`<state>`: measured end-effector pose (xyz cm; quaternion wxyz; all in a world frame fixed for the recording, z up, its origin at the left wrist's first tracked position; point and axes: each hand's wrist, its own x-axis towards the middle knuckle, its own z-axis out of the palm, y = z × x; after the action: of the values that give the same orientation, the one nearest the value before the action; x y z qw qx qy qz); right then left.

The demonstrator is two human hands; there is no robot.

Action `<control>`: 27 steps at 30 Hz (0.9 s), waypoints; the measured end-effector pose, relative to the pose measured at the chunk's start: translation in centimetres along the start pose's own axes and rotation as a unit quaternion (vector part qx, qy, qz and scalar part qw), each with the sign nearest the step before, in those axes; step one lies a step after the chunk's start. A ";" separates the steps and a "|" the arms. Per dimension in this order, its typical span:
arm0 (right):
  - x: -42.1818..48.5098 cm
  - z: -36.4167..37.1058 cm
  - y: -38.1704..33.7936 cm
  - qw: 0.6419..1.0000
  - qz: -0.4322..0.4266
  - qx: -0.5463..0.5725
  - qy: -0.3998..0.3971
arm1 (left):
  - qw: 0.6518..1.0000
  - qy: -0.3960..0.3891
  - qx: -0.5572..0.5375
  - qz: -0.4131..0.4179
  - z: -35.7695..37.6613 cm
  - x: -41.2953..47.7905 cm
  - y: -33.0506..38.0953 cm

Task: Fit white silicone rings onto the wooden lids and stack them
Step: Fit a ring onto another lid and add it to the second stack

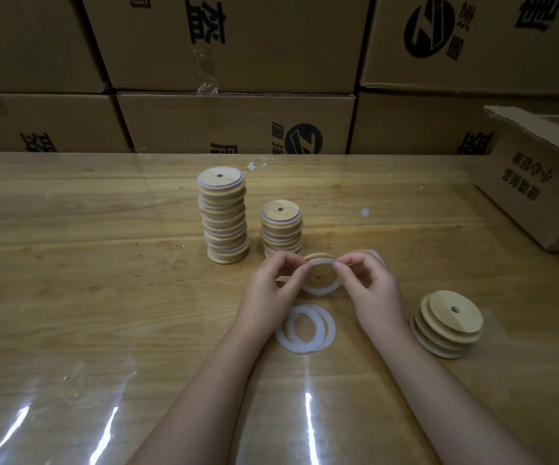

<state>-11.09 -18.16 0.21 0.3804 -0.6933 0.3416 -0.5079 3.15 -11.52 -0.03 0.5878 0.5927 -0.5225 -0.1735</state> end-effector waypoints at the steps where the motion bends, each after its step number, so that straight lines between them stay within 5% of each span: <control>1: 0.0 0.0 0.0 1.000 0.002 0.001 0.000 | 1.000 -0.003 -0.005 -0.005 0.0 0.0 0.0; 27: 0.0 0.0 0.2 1.000 0.029 -0.002 0.002 | 0.996 -0.002 -0.066 -0.065 0.1 0.2 -0.1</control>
<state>-11.07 -18.28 0.01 0.3931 -0.6830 0.3629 -0.4974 3.16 -11.72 -0.06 0.6124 0.5848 -0.4712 -0.2469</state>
